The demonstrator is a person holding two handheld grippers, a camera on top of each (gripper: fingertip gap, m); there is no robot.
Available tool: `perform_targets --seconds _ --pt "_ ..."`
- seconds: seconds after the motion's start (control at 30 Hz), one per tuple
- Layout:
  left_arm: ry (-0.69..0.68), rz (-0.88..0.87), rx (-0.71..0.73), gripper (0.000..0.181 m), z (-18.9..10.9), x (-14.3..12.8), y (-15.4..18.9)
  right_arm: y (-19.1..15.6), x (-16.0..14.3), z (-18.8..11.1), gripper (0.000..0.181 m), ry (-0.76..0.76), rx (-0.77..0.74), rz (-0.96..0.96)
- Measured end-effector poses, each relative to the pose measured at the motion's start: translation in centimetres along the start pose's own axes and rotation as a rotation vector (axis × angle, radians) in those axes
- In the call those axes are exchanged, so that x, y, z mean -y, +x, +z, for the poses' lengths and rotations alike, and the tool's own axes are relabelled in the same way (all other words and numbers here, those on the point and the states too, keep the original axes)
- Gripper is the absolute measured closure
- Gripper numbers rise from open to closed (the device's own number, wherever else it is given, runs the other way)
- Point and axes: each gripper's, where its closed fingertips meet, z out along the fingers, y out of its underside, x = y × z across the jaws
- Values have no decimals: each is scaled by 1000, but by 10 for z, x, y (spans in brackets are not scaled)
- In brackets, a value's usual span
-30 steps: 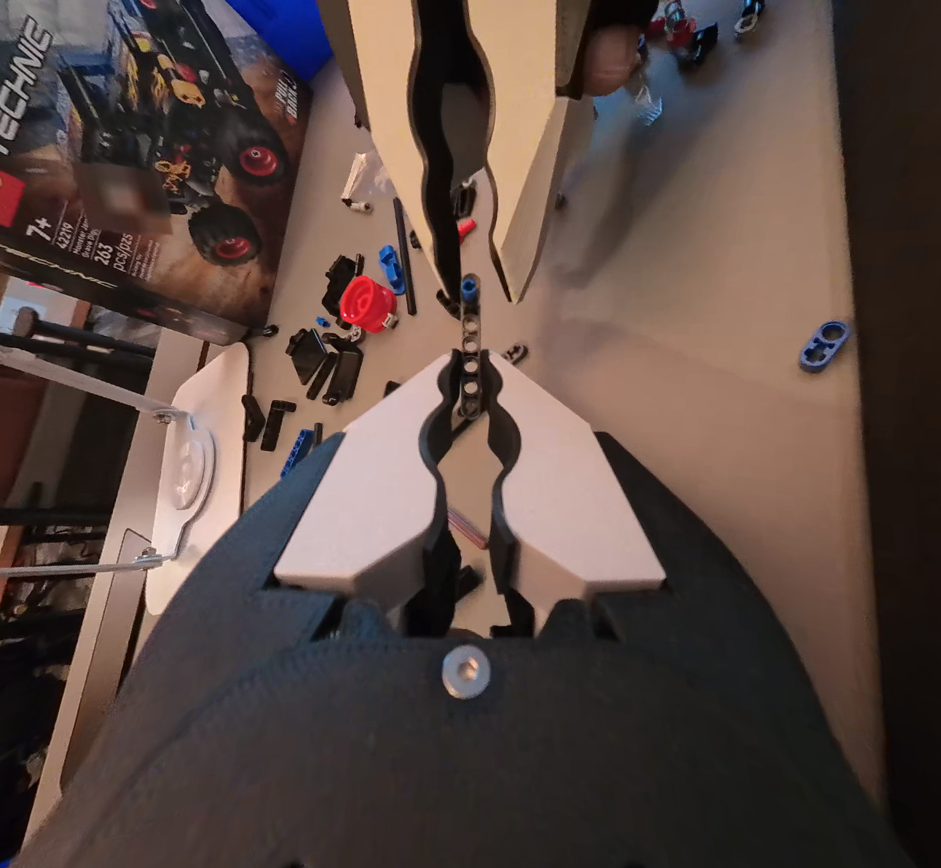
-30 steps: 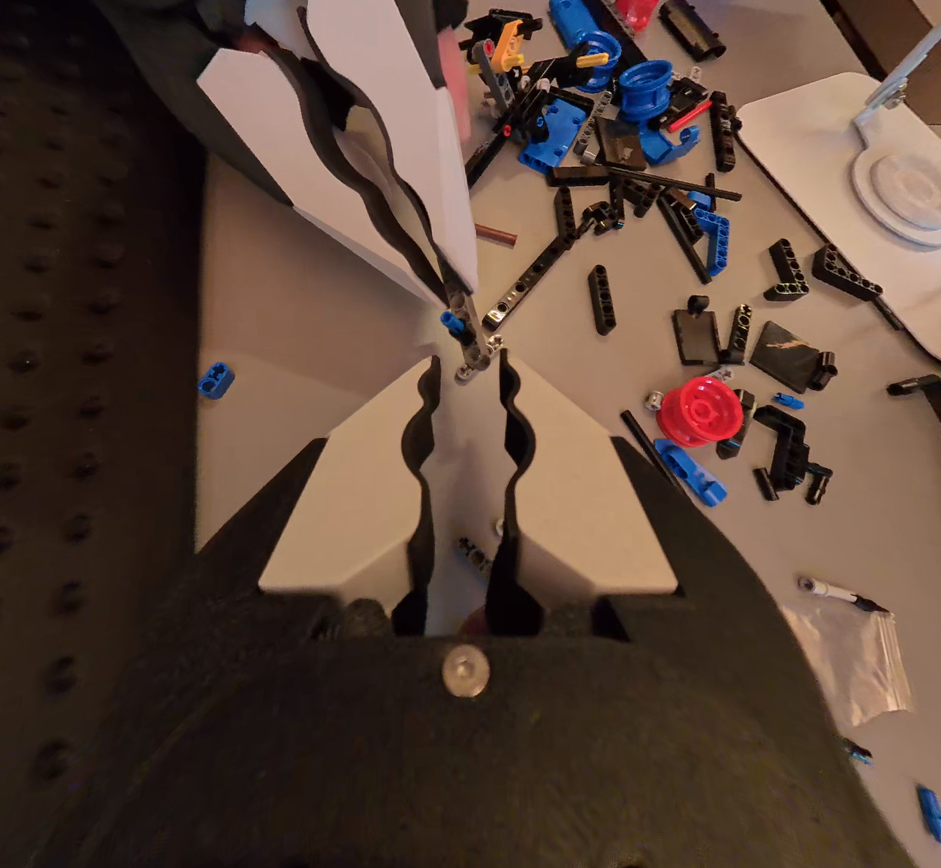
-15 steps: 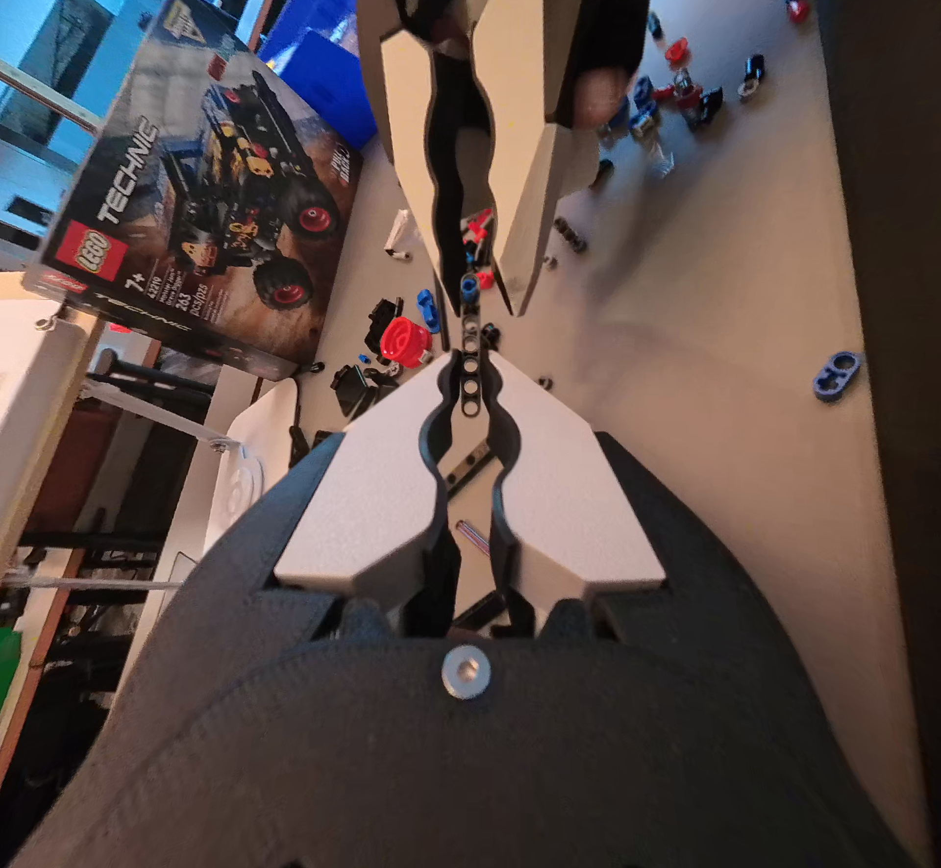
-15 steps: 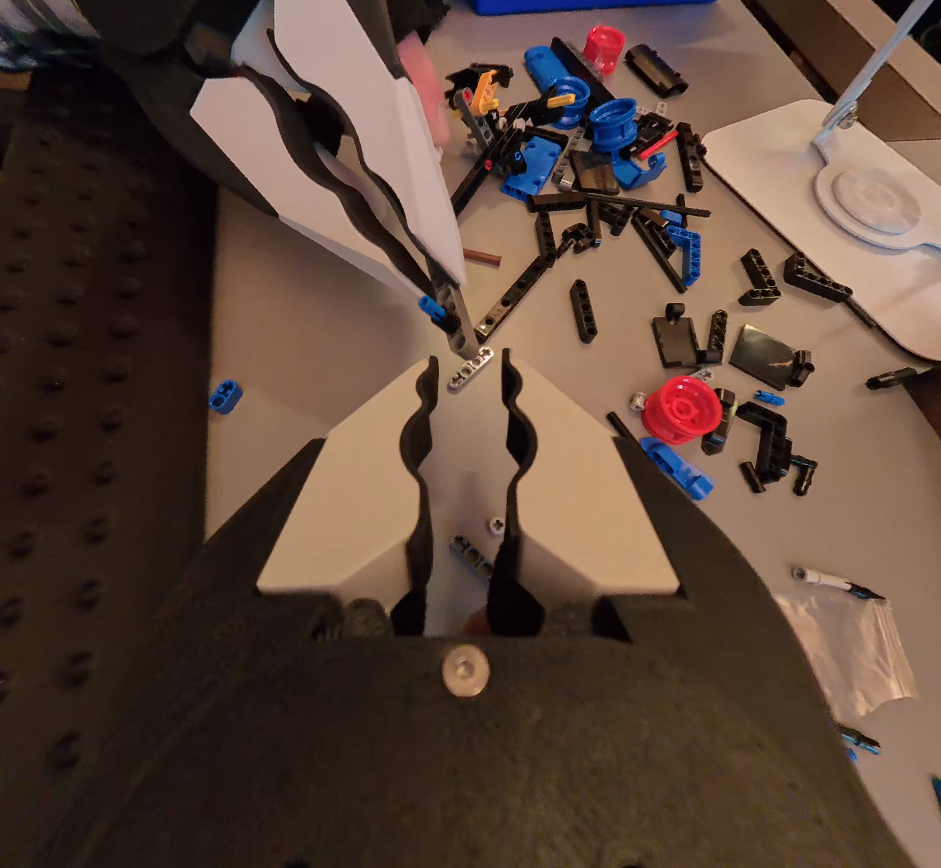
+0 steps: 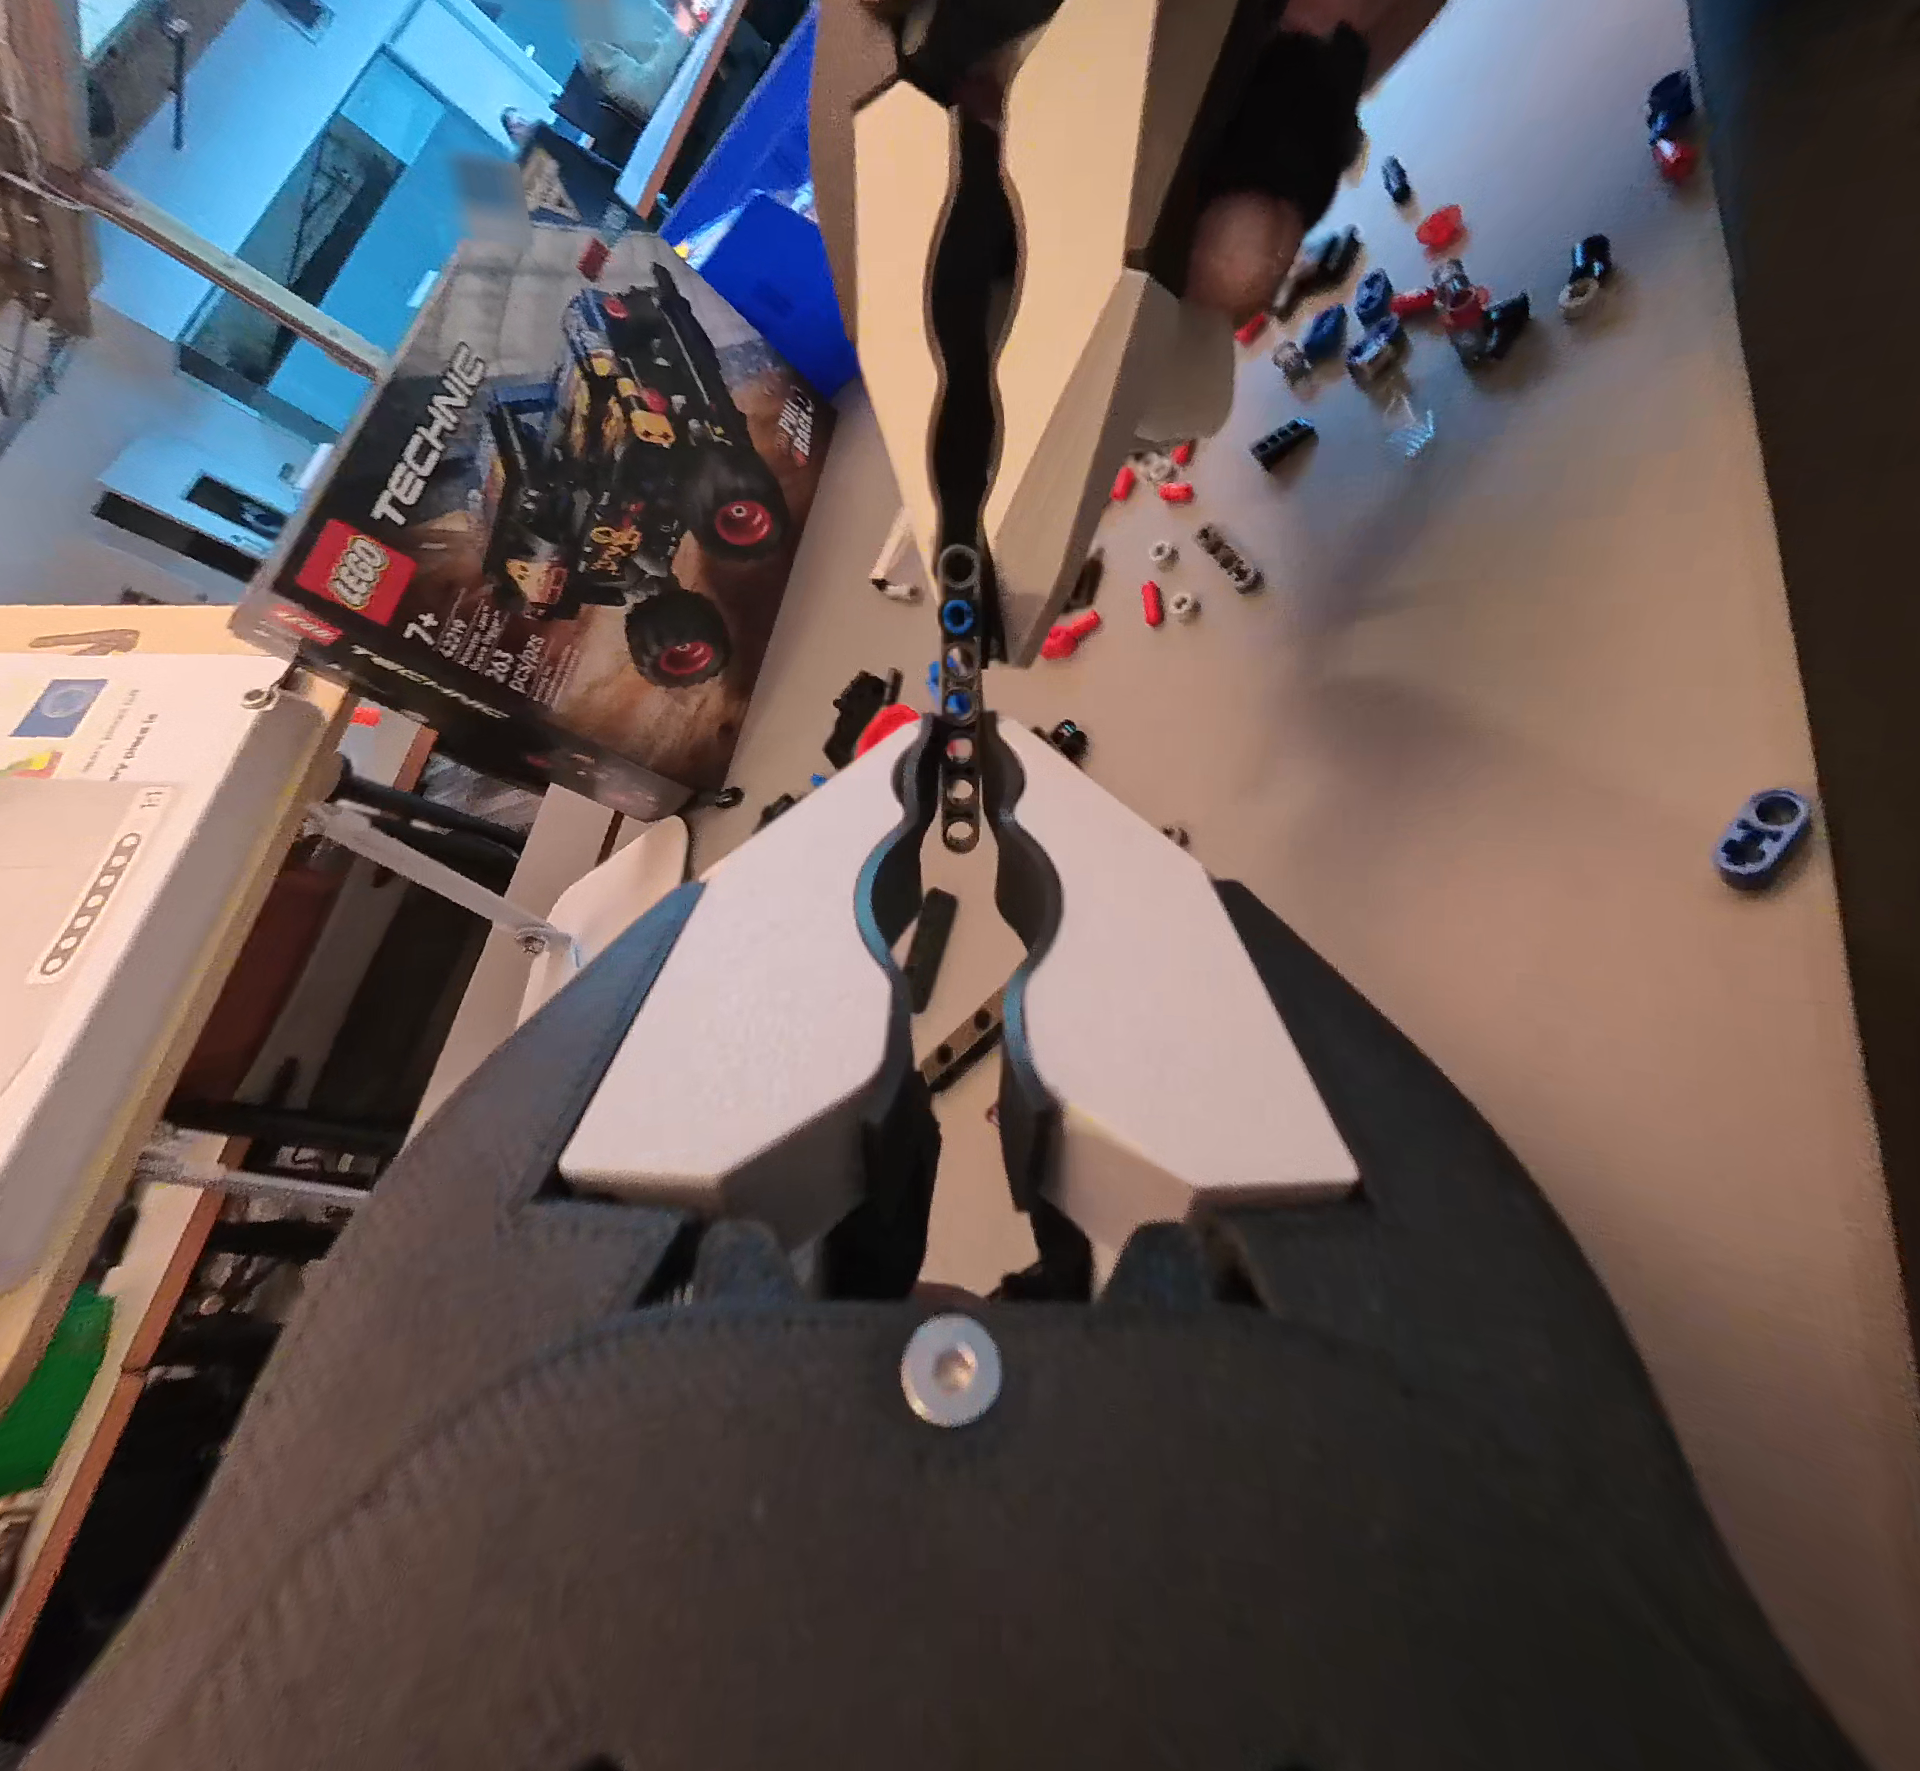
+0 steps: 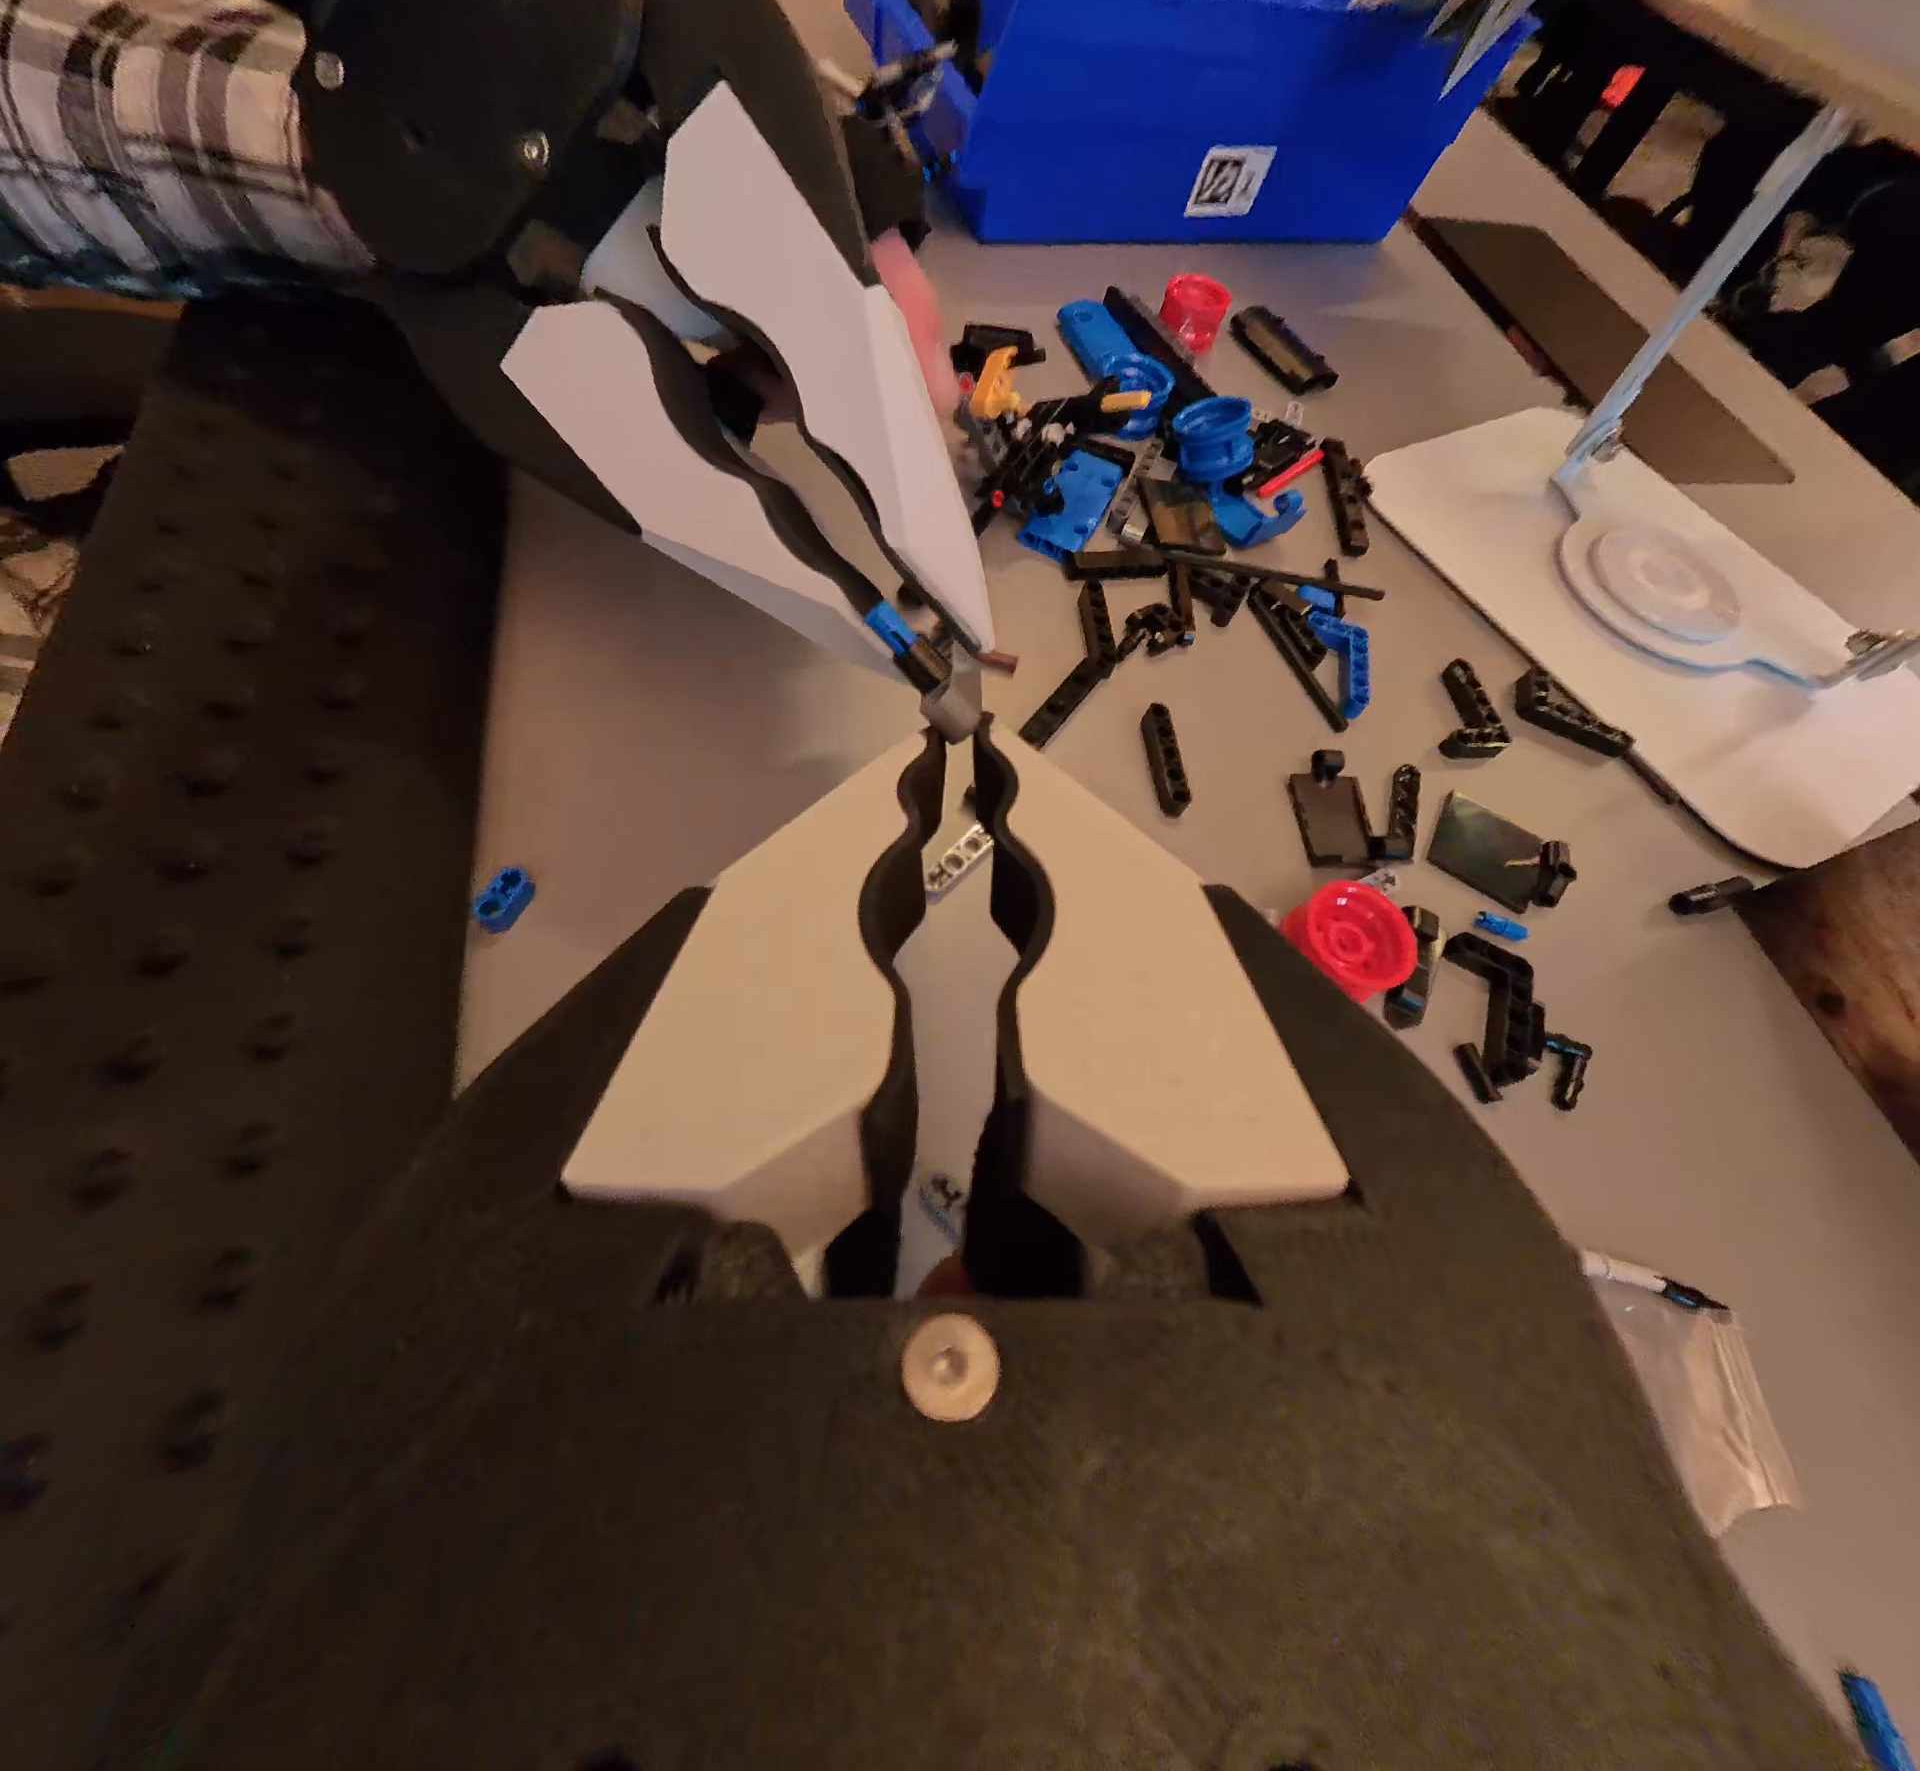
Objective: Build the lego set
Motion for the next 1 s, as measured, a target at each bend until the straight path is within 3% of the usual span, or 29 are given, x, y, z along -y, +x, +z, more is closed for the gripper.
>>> perform_targets --seconds 0.13,0.3,0.67,1.0 --pt "80 -128 12 177 -6 9 -13 8 16 -8 162 80 -28 44" --pt "262 -313 -22 177 -21 29 -28 13 36 -17 160 167 -68 58" --pt "402 -437 -110 177 -33 45 -30 -6 60 -12 169 233 -46 -4" --pt "491 -495 -149 176 -42 57 -32 -19 61 -5 158 241 31 18"
